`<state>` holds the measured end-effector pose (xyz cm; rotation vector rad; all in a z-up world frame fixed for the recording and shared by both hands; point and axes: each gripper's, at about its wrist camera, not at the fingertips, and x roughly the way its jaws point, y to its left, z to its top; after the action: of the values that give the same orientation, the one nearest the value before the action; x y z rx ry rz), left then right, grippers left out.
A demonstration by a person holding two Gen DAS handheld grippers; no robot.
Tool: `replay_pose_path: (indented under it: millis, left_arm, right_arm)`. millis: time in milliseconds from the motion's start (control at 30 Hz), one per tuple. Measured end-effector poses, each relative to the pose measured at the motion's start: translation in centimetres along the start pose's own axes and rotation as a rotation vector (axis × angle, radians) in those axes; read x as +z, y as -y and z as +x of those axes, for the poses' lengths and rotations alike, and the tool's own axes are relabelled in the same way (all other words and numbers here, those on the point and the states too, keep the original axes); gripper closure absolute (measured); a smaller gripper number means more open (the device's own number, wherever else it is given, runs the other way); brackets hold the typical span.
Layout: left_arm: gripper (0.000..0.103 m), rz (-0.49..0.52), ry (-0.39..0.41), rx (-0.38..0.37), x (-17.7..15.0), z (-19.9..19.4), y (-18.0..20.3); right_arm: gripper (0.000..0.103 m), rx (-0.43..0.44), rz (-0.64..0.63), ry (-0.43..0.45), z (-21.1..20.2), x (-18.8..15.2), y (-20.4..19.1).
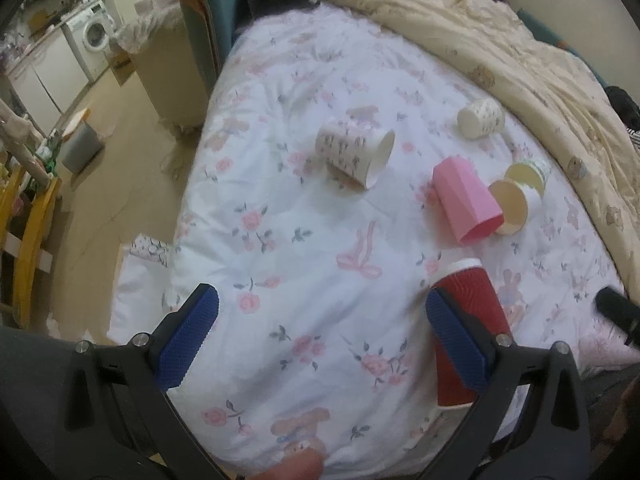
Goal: Flip cup upside down
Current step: 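Close the left tool fingers around the red ribbed cup's body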
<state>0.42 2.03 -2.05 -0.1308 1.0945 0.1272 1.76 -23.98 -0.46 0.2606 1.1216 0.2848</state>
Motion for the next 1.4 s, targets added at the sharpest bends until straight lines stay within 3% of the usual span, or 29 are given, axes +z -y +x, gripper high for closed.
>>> replay_pose_path:
  millis: [200, 367, 500, 700, 833, 967, 1033, 1133, 1400]
  left_arm:
    - [0.001, -0.002, 0.026, 0.006, 0.3, -0.3, 0.0]
    - [0.001, 0.000, 0.020, -0.041, 0.1, 0.1, 0.1]
    - [0.001, 0.012, -0.005, -0.035, -0.1, 0.2, 0.5]
    - [0.001, 0.063, -0.059, -0.037, 0.0, 0.4, 2.7]
    - [0.001, 0.114, -0.047, -0.037, 0.9, -0.5, 5.0]
    - [0.001, 0.142, -0.072, -0.041, 1.9, -0.4, 7.2]
    - [0.001, 0.144, -0.128, -0.055, 2.5, 0.4, 8.3]
    - [0.001, 0.117, -0.309, -0.126, 3.1, 3.0, 10.0]
    - [0.001, 0.051, -0.577, -0.108, 3.6, 8.7, 13.2]
  right_arm:
    - [0.004, -0.085, -0.035, 0.155, -1.9, 0.4, 2.2]
    - [0.004, -0.074, 0.047, 0.140, -0.8, 0.0, 4.1]
    - [0.004, -0.049, 0.059, 0.166, -1.2, 0.0, 4.2]
    - [0.004, -0.091, 0.055, 0.162, -1.3, -0.2, 4.1]
    - [0.004, -0.159, 0.073, 0.178, -1.6, -0.4, 4.9]
    - [0.004, -0.158, 0.111, 0.142, -1.0, -0.3, 5.9]
    - [0.004, -0.161, 0.132, 0.134, -0.9, -0.3, 6.5]
    - [0.004, -0.155, 0.166, 0.134, -1.0, -0.2, 7.2]
    - [0.004, -0.112, 0.213, 0.126, -1.1, 0.3, 8.1]
